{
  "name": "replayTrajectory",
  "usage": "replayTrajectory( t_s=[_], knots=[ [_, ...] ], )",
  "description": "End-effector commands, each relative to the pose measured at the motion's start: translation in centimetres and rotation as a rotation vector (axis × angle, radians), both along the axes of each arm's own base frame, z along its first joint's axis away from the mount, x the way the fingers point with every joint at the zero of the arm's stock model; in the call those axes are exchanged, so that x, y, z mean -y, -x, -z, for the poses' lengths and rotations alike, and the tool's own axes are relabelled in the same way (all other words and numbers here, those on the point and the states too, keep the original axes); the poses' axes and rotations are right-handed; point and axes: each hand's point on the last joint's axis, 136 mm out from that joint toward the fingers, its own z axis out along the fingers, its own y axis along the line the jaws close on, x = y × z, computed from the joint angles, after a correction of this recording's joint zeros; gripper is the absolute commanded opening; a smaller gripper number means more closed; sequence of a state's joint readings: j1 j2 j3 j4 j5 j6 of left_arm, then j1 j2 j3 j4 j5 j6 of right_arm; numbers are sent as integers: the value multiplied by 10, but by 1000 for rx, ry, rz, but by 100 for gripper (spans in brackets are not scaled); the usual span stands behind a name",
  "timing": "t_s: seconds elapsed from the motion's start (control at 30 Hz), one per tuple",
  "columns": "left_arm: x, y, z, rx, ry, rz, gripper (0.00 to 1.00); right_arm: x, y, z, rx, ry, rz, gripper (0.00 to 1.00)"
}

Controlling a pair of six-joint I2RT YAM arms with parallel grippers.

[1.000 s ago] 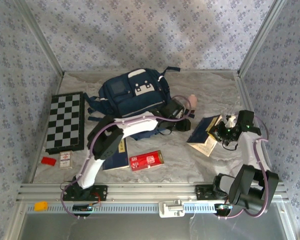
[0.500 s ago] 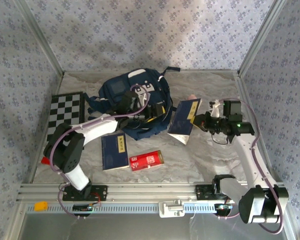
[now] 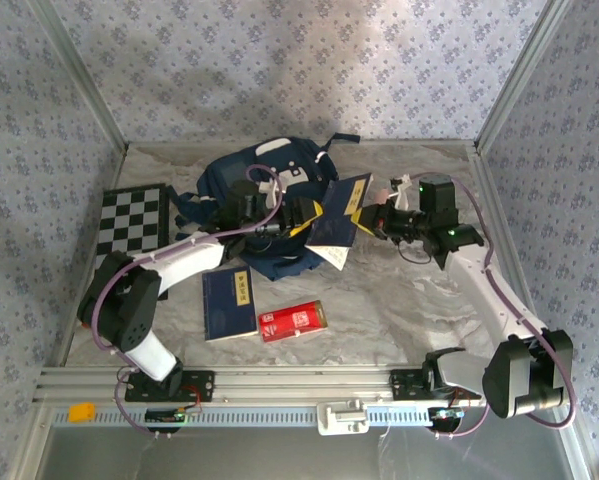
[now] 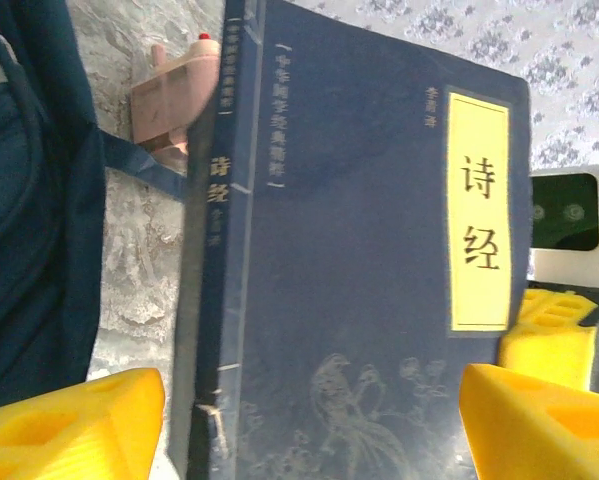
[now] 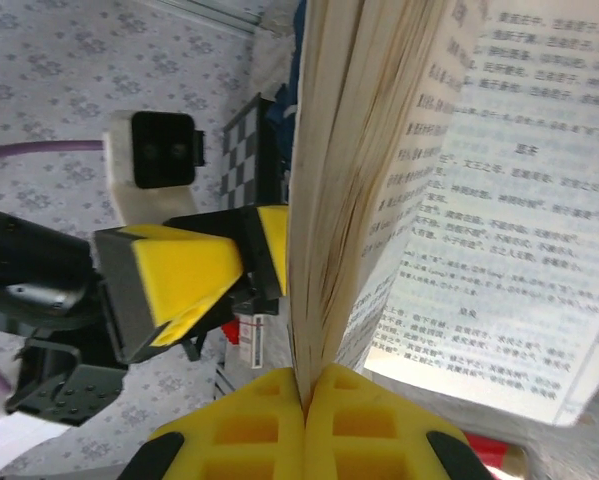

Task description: Pack the student bag

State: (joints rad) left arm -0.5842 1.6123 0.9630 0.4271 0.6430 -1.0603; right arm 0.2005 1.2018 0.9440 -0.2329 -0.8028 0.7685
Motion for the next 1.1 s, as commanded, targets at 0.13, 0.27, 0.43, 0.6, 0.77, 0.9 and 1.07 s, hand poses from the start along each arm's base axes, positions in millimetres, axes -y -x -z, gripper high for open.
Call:
replayTrajectory(
  t_s=[0.13, 0.27, 0.43, 0.6, 0.77, 0.9, 1.07],
  knots=[
    [12, 12, -41, 44, 198, 71, 74, -18, -8, -29, 100, -54, -42, 2],
    [12, 11, -45, 48, 194, 69, 66, -19, -8, -17, 75, -51, -56, 0],
    [7, 9, -32, 15, 115, 49, 67, -19, -4, -29, 111, -64, -72, 0],
    [-1, 2, -13, -17, 32, 2, 73, -19, -3, -56, 182, -67, -79, 0],
    [1, 4, -30, -6, 139, 23, 75, -30, -8, -51, 189, -85, -110, 0],
    [0, 10, -58, 41, 225, 43, 72, -32, -13, -24, 140, -75, -109, 0],
    [-9, 13, -63, 69, 171, 14, 60, -19, -15, 1, 88, -57, -88, 0]
  ],
)
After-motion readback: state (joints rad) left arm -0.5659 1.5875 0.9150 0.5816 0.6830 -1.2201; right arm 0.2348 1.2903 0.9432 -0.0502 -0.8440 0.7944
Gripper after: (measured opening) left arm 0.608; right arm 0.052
